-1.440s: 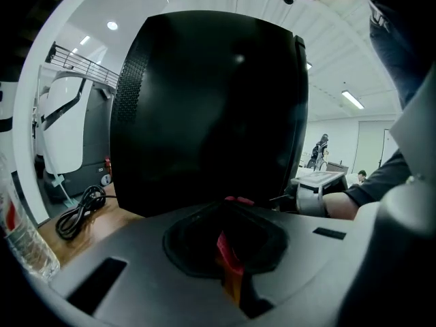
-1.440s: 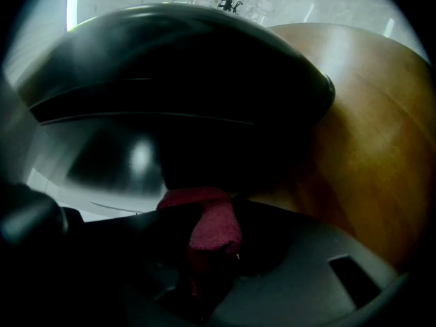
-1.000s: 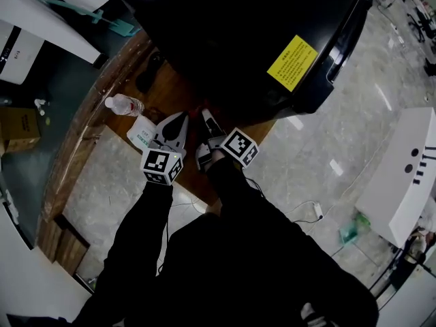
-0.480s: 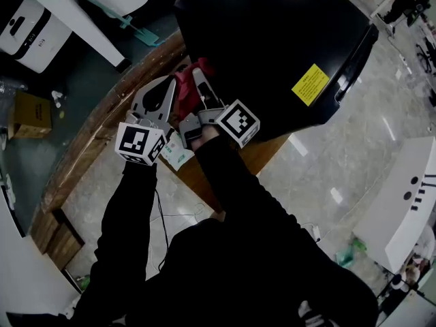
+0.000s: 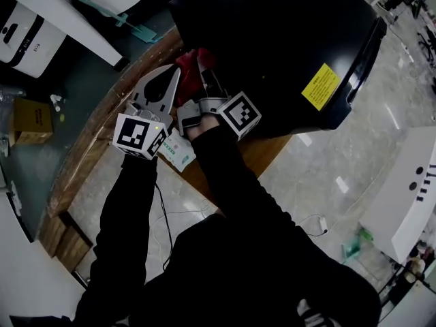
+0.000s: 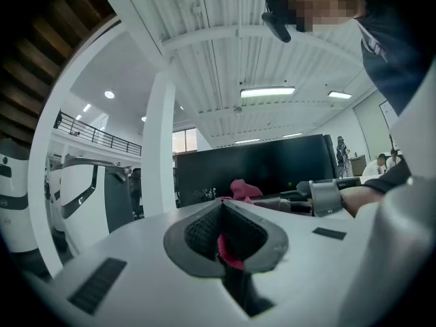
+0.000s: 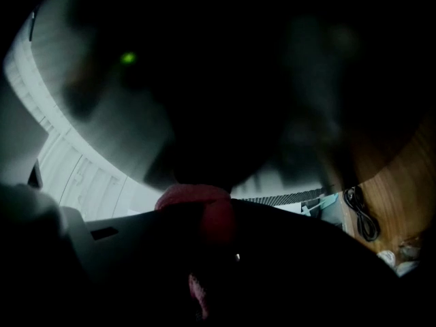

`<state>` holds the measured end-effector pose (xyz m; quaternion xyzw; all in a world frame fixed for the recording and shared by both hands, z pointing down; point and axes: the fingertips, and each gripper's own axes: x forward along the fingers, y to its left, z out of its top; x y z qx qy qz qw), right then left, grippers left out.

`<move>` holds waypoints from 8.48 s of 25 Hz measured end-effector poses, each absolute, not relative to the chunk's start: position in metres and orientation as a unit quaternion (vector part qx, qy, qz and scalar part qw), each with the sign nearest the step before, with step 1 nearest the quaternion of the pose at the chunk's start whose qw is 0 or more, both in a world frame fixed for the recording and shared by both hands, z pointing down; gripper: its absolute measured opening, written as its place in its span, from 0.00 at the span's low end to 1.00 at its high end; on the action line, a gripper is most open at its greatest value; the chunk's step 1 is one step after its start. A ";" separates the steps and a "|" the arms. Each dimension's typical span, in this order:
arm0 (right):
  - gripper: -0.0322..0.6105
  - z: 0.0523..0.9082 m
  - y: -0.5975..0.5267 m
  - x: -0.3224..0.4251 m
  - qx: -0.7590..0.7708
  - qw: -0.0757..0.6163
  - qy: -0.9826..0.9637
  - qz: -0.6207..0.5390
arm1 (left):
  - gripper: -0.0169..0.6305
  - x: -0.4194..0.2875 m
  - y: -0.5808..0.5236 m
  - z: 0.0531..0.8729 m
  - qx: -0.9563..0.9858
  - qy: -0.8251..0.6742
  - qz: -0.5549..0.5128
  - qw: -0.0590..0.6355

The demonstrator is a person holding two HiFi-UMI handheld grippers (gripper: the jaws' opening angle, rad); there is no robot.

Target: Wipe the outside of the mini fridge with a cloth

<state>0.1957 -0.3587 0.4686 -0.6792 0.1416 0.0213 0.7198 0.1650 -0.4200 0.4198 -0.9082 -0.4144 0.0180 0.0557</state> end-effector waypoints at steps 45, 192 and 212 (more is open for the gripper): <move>0.24 0.709 -0.350 0.175 -0.704 0.692 0.154 -0.043 | 0.04 0.176 -0.410 0.610 -0.924 -0.362 -0.121 0.018; 0.25 0.635 0.161 0.362 -0.412 -0.066 0.909 -0.022 | 0.04 0.343 0.216 0.608 -0.905 0.391 -0.087 -0.146; 0.25 0.785 0.165 0.367 -0.359 -0.257 0.876 -0.194 | 0.04 0.351 0.218 0.681 -0.884 0.398 -0.155 -0.187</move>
